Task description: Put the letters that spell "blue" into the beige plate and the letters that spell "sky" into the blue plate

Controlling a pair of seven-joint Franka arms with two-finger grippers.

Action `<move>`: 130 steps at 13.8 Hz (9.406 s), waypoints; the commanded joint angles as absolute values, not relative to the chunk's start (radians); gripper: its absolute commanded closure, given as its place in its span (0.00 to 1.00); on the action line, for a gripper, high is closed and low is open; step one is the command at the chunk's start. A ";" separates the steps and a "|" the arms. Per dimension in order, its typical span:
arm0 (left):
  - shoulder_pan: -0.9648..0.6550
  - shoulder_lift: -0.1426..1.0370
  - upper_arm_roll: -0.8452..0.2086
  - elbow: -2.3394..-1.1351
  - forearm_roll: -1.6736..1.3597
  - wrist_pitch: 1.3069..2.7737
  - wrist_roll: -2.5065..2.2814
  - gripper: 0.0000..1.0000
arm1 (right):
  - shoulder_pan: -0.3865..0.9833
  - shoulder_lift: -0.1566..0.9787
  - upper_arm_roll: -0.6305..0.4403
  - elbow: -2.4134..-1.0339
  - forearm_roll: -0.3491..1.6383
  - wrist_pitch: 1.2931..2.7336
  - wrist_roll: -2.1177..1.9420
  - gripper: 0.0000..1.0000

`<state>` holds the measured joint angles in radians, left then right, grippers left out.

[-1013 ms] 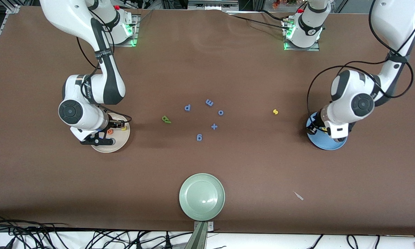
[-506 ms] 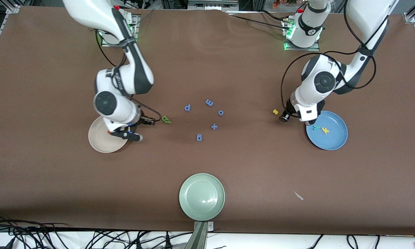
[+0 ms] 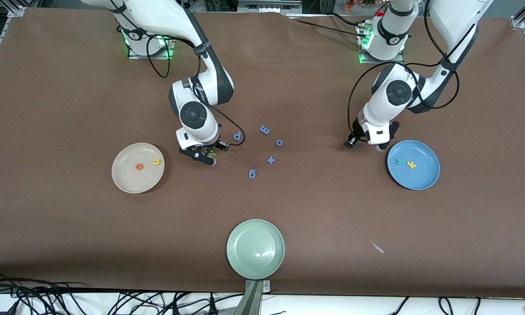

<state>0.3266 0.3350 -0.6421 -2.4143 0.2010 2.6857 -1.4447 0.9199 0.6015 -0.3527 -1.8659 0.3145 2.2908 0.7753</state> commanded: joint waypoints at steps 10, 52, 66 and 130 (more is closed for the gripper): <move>0.330 0.405 -0.635 -2.414 0.500 2.694 -1.654 0.47 | 0.894 0.624 -0.365 -1.902 0.333 2.338 0.681 0.36; 0.336 0.431 -0.627 -2.370 0.503 2.691 -1.655 0.94 | 0.808 0.565 -0.684 -1.835 0.361 2.069 0.005 0.26; 0.643 0.433 -0.632 -2.152 0.456 2.408 -1.203 0.92 | 0.943 0.661 -0.545 -1.782 0.565 2.256 0.471 0.26; -0.021 0.008 0.011 -1.631 -0.041 1.582 -0.227 0.00 | 0.697 0.416 -0.700 -1.408 0.209 1.701 -0.057 0.00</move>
